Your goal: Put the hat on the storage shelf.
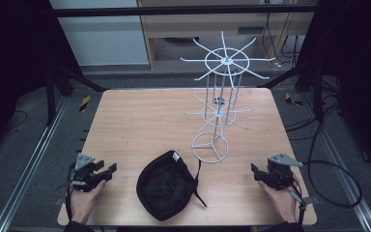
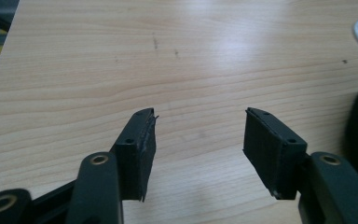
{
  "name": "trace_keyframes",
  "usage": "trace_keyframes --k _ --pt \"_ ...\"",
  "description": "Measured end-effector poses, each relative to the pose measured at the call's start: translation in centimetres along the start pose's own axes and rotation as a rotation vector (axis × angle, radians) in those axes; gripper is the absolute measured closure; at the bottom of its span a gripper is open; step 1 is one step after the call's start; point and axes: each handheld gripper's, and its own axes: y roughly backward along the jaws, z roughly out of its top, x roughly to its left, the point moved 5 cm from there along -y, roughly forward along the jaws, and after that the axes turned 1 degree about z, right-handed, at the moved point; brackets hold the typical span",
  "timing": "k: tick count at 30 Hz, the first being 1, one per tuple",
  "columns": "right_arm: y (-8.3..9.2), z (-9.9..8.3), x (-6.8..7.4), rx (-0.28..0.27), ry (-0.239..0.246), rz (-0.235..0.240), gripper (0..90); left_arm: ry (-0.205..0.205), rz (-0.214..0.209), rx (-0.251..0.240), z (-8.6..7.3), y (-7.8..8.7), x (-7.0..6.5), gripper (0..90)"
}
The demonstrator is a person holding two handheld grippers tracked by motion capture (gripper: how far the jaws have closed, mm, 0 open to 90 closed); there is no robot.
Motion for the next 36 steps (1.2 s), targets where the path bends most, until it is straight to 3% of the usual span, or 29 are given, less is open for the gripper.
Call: trace_keyframes --k 5,16,27,36 --pt "1.1 0.5 1.1 -0.046 0.020 0.028 32.0 -0.028 -0.038 -0.018 0.3 0.9 -1.7 47.0" --pt "1.8 1.5 4.2 -0.075 0.070 0.090 36.7 -0.039 -0.109 -0.001 0.1 1.4 -3.3 46.4" --pt "2.3 3.6 7.9 -0.085 0.106 0.224 44.8 -0.072 -0.169 0.011 0.0 1.6 -5.5 45.9" --pt "2.4 5.9 12.9 -0.098 0.152 0.339 48.3 -0.091 -0.194 0.021 -0.2 1.8 -6.8 47.2"
